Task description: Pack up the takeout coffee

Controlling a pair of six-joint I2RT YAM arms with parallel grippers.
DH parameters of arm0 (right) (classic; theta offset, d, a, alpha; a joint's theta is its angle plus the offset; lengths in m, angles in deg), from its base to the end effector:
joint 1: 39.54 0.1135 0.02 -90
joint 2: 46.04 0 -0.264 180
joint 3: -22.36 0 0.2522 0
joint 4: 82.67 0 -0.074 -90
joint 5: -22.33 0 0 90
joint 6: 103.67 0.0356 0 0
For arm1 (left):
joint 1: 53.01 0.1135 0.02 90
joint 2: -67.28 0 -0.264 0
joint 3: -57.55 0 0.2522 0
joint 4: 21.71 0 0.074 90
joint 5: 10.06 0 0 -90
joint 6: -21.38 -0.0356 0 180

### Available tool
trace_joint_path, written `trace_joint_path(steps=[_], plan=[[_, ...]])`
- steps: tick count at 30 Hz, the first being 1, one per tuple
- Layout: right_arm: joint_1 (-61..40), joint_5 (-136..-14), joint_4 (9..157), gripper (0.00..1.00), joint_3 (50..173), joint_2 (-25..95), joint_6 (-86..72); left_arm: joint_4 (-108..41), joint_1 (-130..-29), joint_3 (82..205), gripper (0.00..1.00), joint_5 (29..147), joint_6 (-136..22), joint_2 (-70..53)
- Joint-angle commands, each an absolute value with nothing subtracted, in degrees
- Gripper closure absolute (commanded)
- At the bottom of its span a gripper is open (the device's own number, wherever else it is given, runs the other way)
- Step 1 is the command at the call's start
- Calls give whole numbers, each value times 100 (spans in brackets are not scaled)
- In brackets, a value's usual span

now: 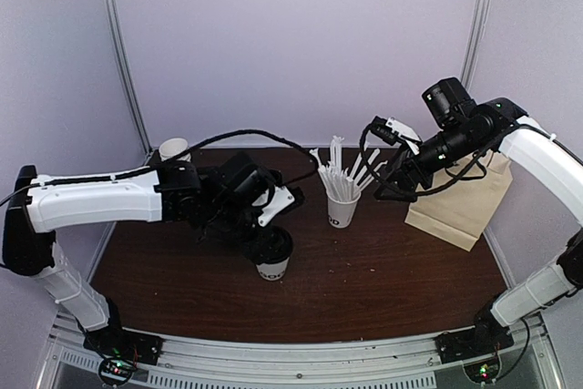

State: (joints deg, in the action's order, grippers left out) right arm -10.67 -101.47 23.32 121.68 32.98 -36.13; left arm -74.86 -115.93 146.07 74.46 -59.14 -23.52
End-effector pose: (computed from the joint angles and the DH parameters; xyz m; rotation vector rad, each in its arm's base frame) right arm 0.2247 0.1465 0.3767 -1.2733 2.0901 0.7834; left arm 0.1568 -0.2992 0.2773 1.1235 2.3172 -0.3738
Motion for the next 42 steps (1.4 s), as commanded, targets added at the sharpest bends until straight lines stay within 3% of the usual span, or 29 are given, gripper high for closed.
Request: trace_joint_path(steps=[1, 9, 21, 25, 35, 42], plan=[[-1107, -10235, 2398, 0, 12202, 3288, -3560, -7896, -11127, 14171, 30, 6499, -5864, -1615], [-1124, -10279, 2379, 0, 12205, 3219, -3560, -7916, -9350, 13142, 30, 6267, -5702, -315], [-1187, -10239, 2367, 0, 12135, 3032, -3556, -7218, -6788, 12726, 31, 6925, -5718, -483], [-1219, -10263, 2399, 0, 12084, 3007, -3560, -7055, -6519, 12660, 30, 7095, -5695, -542], [-1273, -10391, 2316, 0, 12273, 3072, -3506, -7247, -6506, 12596, 11, 6836, -5470, -627], [-1583, -10309, 1744, 0, 13405, 3048, -3689, -7594, -6510, 13027, 5, 6817, -5572, 28]])
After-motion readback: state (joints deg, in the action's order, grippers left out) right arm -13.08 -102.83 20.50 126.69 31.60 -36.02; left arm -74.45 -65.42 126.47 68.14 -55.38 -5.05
